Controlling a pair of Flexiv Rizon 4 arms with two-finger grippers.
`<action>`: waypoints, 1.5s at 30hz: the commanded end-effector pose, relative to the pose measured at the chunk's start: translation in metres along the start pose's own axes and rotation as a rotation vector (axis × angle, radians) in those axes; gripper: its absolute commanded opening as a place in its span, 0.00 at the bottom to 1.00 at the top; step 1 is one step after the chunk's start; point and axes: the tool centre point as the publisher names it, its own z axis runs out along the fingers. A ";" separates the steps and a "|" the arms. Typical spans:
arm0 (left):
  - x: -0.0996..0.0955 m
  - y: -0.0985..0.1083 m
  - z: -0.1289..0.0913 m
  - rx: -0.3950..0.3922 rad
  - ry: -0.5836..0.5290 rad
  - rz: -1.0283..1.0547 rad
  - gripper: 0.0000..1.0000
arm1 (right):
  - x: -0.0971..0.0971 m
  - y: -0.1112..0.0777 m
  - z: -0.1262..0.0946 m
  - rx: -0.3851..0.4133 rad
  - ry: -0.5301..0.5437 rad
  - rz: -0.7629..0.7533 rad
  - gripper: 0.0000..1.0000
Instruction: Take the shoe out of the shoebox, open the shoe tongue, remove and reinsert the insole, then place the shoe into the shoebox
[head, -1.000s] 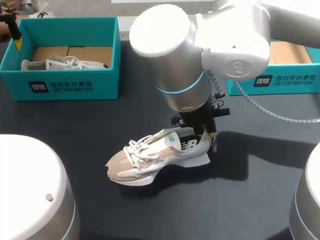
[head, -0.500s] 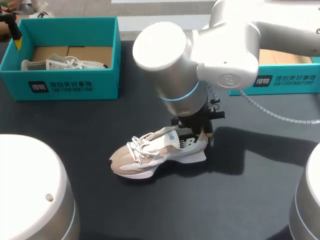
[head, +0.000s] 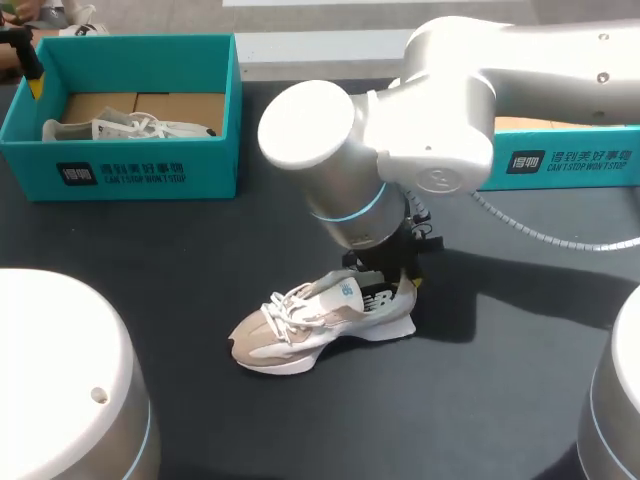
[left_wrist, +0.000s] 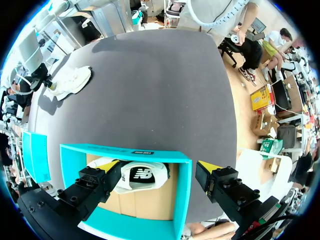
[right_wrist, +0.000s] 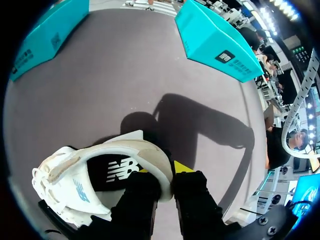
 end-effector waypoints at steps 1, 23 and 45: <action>0.000 -0.001 0.000 -0.001 0.002 0.000 1.00 | 0.005 -0.002 0.001 0.002 0.003 0.954 1.00; 0.000 -0.001 0.000 -0.001 0.002 0.000 1.00 | -0.034 0.002 -0.095 0.090 0.331 0.473 1.00; 0.000 -0.001 0.000 -0.001 0.002 0.000 1.00 | -0.037 0.005 -0.103 0.027 0.255 -0.270 1.00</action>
